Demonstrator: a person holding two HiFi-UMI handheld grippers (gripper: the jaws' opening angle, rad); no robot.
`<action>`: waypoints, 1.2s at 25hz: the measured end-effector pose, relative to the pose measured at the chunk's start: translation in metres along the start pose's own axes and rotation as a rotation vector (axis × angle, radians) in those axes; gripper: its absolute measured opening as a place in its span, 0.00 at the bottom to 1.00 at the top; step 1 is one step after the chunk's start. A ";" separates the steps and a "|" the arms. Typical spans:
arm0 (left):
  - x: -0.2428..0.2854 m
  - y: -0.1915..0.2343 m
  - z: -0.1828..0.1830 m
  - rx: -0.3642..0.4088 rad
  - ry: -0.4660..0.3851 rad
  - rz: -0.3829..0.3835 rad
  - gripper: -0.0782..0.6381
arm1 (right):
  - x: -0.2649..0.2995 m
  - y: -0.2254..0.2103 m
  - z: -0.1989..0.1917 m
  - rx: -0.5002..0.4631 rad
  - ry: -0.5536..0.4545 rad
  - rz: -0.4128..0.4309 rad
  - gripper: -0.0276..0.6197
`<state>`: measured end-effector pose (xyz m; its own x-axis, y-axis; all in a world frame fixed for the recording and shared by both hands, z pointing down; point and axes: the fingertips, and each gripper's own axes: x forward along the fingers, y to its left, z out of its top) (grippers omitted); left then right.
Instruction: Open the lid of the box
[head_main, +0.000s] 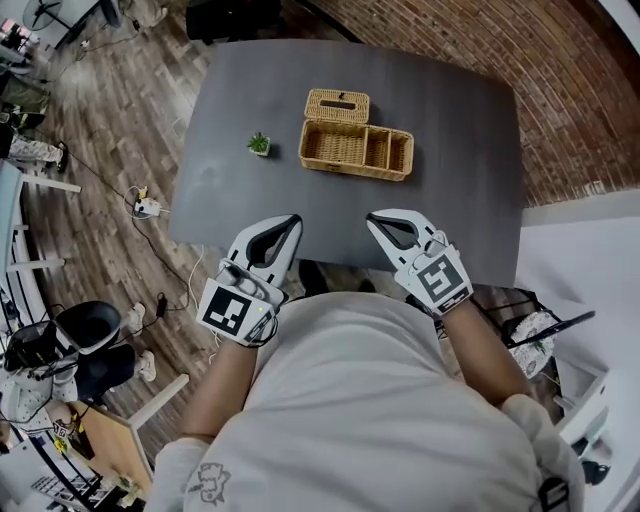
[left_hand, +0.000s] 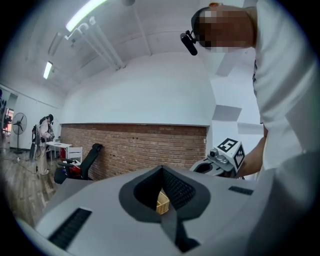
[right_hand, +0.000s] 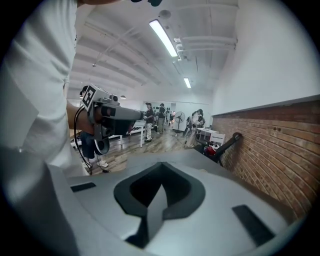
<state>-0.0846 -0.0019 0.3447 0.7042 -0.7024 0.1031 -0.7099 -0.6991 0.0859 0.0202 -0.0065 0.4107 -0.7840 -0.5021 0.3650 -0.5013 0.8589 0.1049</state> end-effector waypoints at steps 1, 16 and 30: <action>0.001 -0.007 0.000 0.003 0.000 0.005 0.12 | -0.009 0.000 -0.003 -0.003 0.000 0.001 0.05; -0.015 -0.110 0.001 0.021 -0.007 0.086 0.12 | -0.107 0.039 -0.048 0.029 -0.042 0.039 0.05; -0.064 -0.138 -0.013 0.061 0.024 0.015 0.12 | -0.132 0.083 -0.020 0.029 -0.124 -0.060 0.05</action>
<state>-0.0320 0.1413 0.3392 0.6924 -0.7101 0.1276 -0.7179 -0.6958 0.0233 0.0897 0.1328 0.3894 -0.7905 -0.5630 0.2410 -0.5579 0.8244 0.0959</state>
